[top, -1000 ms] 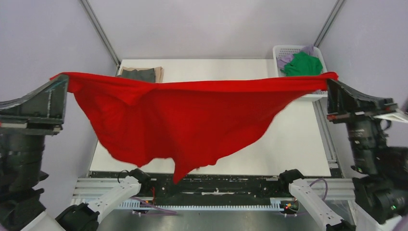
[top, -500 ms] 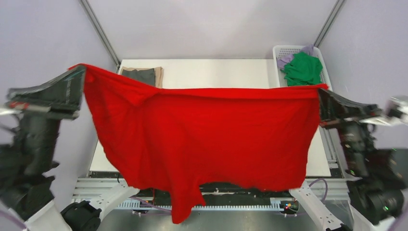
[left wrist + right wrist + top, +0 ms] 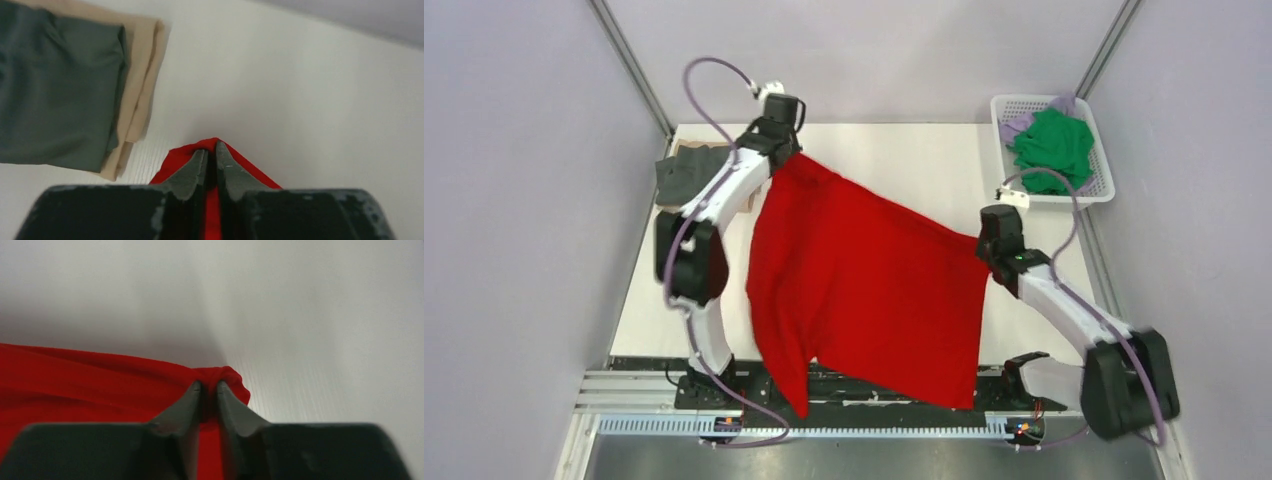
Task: Fold and stack the t-shirts
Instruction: Flatten out the tshirt
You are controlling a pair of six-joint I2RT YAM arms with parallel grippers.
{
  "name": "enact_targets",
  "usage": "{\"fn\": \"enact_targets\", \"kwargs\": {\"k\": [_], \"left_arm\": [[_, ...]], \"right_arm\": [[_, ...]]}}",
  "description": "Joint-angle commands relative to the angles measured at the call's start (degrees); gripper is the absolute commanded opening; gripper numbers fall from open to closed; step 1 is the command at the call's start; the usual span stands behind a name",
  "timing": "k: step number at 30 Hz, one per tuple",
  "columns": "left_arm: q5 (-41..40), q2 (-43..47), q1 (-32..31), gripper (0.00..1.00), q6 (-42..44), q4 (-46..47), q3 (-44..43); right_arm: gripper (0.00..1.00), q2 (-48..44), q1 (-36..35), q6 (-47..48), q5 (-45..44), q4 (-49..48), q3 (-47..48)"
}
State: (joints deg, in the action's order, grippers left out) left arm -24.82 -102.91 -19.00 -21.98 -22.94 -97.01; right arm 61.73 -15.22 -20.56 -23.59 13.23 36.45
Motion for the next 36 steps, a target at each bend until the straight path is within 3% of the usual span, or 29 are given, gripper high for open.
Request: {"fn": "enact_targets", "kwargs": {"k": [1, 3, 4, 8, 9, 18, 22, 36], "left_arm": [[-0.28, -15.59, 1.36, 0.33, 3.59, -5.56, -13.32], [2.13, -21.28, 1.34, 0.83, 3.67, -9.53, -20.41], [3.34, -22.64, 1.34, 0.99, 4.08, -10.24, -22.60], [6.09, -21.47, 1.34, 1.00, 3.76, -10.20, -22.05], [6.66, -20.59, 1.34, 1.00, 3.11, -10.26, -20.71], [21.53, -10.84, 1.34, 1.00, -5.86, -4.26, -0.38], [27.15, -10.74, 1.29, 1.00, -9.60, -0.13, 5.53], [31.61, -20.70, 1.38, 1.00, -12.31, 1.18, 0.54]], "right_arm": [[0.33, 12.93, 2.08, 0.59, -3.90, -17.17, 4.78], [0.59, 18.13, 2.48, 1.78, -3.21, -16.06, 10.26], [0.69, 19.38, 2.41, 2.13, -3.02, -16.00, 11.63], [0.96, 20.39, 2.47, 2.46, 0.05, -15.53, 12.38], [0.98, 19.96, 2.40, 2.37, 1.22, -15.52, 11.45], [0.98, 13.53, 2.34, 2.51, 20.56, -21.47, 1.28], [0.98, 16.41, 2.33, 1.74, 23.40, -23.29, 0.84], [0.98, 28.03, 2.30, 0.79, 19.60, -21.93, 6.75]]}}
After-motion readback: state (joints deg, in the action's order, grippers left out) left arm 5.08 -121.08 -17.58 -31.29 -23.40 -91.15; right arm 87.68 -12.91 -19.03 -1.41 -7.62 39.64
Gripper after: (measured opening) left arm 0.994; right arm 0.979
